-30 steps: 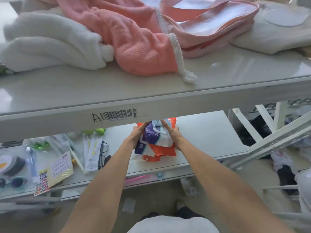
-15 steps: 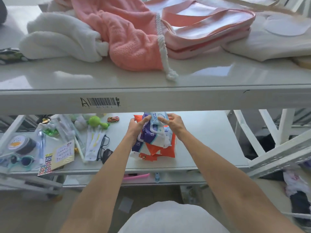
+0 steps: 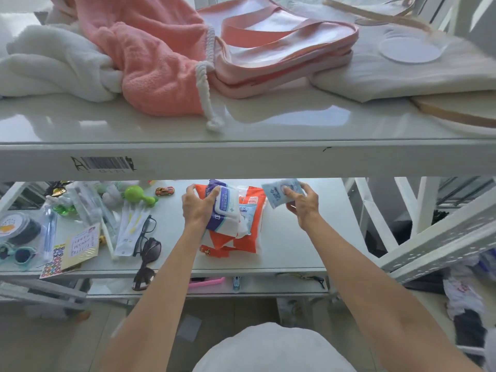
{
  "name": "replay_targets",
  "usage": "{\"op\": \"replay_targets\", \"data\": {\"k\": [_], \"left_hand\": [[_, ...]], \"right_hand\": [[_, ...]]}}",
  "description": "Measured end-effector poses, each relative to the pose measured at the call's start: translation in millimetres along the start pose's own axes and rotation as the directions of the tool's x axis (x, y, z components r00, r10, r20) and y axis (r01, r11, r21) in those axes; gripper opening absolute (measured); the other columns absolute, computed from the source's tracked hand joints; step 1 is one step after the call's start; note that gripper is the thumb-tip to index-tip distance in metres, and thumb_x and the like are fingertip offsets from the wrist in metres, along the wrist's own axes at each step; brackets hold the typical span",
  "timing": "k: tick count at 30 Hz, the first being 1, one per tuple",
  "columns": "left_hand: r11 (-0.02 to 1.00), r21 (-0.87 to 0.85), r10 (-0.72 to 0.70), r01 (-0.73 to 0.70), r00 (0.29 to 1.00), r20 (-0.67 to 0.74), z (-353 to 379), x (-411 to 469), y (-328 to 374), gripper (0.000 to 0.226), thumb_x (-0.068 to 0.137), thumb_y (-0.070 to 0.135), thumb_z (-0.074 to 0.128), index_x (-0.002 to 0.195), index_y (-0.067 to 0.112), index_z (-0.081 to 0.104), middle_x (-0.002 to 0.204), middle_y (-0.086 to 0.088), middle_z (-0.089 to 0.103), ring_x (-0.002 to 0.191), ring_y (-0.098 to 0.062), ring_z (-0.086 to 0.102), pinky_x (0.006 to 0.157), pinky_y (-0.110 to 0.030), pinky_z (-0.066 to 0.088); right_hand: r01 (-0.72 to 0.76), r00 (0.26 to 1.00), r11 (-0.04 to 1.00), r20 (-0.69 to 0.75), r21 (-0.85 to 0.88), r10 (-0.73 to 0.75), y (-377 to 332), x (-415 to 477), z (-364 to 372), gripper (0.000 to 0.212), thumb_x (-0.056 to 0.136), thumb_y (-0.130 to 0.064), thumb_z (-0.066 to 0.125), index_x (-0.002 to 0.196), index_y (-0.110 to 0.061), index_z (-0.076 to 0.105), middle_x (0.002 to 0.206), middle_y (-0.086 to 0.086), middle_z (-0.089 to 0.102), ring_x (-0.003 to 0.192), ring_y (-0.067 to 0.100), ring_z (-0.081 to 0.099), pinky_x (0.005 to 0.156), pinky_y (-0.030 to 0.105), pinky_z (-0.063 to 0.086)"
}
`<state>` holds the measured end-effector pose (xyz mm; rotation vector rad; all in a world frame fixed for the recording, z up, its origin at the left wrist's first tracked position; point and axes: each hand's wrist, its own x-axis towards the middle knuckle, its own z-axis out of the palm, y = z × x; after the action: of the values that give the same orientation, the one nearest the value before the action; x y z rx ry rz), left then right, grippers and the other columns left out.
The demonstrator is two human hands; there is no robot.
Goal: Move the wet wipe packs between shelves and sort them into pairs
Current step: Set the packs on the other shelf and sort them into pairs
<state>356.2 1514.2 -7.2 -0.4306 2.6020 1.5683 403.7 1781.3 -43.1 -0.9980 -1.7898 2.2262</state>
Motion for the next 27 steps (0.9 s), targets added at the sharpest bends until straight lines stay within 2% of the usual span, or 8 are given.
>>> {"op": "replay_targets", "data": {"k": [3, 5, 6, 10, 13, 15, 20, 27], "left_hand": [[0.980, 0.170, 0.120, -0.099, 0.986, -0.120, 3, -12, 24, 0.056, 0.086, 0.045, 0.078, 0.115, 0.000, 0.064, 0.124, -0.021, 0.062, 0.117, -0.039, 0.062, 0.104, -0.049, 0.049], [0.963, 0.172, 0.238, -0.208, 0.954, -0.182, 12, -23, 41, 0.034, 0.083, 0.038, 0.074, 0.074, 0.007, 0.062, 0.091, -0.018, 0.067, 0.098, -0.042, 0.064, 0.098, -0.046, 0.051], [0.955, 0.142, 0.284, -0.261, 0.941, -0.186, 21, -31, 49, 0.030, 0.084, 0.033, 0.071, 0.069, 0.008, 0.061, 0.082, -0.016, 0.067, 0.091, -0.039, 0.064, 0.096, -0.041, 0.049], [0.881, 0.095, 0.457, -0.463, 0.886, 0.077, 94, -85, 59, 0.015, 0.092, 0.005, 0.066, 0.102, -0.003, 0.075, 0.100, -0.015, 0.076, 0.093, -0.027, 0.066, 0.092, -0.029, 0.048], [0.893, 0.191, 0.256, -0.408, 0.809, 0.530, 172, -130, 25, 0.039, 0.096, 0.006, 0.056, 0.134, 0.005, 0.066, 0.137, -0.015, 0.066, 0.128, -0.029, 0.060, 0.112, -0.029, 0.040], [0.866, 0.297, 0.124, -0.402, 0.748, 0.652, 207, -153, -5, 0.058, 0.093, 0.012, 0.051, 0.151, 0.012, 0.048, 0.146, -0.015, 0.050, 0.135, -0.037, 0.052, 0.113, -0.042, 0.044], [0.817, 0.371, 0.053, -0.441, 0.699, 0.713, 240, -176, -42, 0.083, 0.089, 0.006, 0.058, 0.163, 0.012, 0.021, 0.165, -0.021, 0.012, 0.150, -0.039, 0.030, 0.122, -0.043, 0.037], [0.844, 0.333, 0.057, -0.421, 0.688, 0.723, 247, -178, -19, 0.062, 0.093, 0.009, 0.056, 0.153, 0.007, 0.038, 0.144, -0.019, 0.051, 0.129, -0.039, 0.056, 0.105, -0.042, 0.048]], "right_hand": [[-0.127, 0.987, 0.959, -0.126, -0.254, 0.097, 23, 10, -47, 0.061, 0.062, -0.030, 0.095, 0.109, -0.014, 0.061, 0.115, 0.018, 0.075, 0.085, 0.027, 0.070, 0.069, 0.037, 0.056], [-0.179, 0.980, 0.895, -0.159, -0.410, 0.123, 37, 10, -71, 0.069, 0.061, -0.031, 0.098, 0.116, -0.013, 0.060, 0.121, 0.013, 0.073, 0.106, 0.032, 0.071, 0.096, 0.044, 0.057], [-0.189, 0.979, 0.860, -0.157, -0.473, 0.129, 41, 7, -81, 0.070, 0.068, -0.028, 0.097, 0.124, -0.011, 0.060, 0.122, 0.010, 0.070, 0.112, 0.031, 0.068, 0.104, 0.043, 0.054], [-0.140, 0.990, 0.732, -0.067, -0.666, 0.128, 50, 2, -107, 0.058, 0.079, -0.020, 0.091, 0.129, -0.012, 0.064, 0.124, 0.013, 0.069, 0.106, 0.026, 0.062, 0.096, 0.031, 0.049], [-0.053, 0.997, 0.647, -0.080, -0.761, -0.013, 56, -2, -115, 0.051, 0.084, -0.015, 0.083, 0.130, -0.012, 0.061, 0.127, 0.018, 0.058, 0.114, 0.033, 0.060, 0.095, 0.032, 0.046], [0.004, 0.980, 0.585, -0.113, -0.811, -0.163, 61, -7, -122, 0.036, 0.089, -0.014, 0.074, 0.123, -0.010, 0.060, 0.122, 0.018, 0.054, 0.115, 0.036, 0.057, 0.096, 0.037, 0.048], [0.028, 0.997, 0.572, -0.020, -0.820, -0.078, 84, -25, -145, 0.020, 0.092, -0.026, 0.077, 0.100, -0.009, 0.069, 0.099, 0.014, 0.072, 0.097, 0.032, 0.069, 0.085, 0.035, 0.053], [-0.049, 0.980, 0.540, -0.146, -0.841, -0.138, 90, -33, -165, 0.040, 0.098, -0.010, 0.066, 0.137, -0.018, 0.063, 0.127, 0.011, 0.050, 0.114, 0.030, 0.061, 0.098, 0.039, 0.053]]}}
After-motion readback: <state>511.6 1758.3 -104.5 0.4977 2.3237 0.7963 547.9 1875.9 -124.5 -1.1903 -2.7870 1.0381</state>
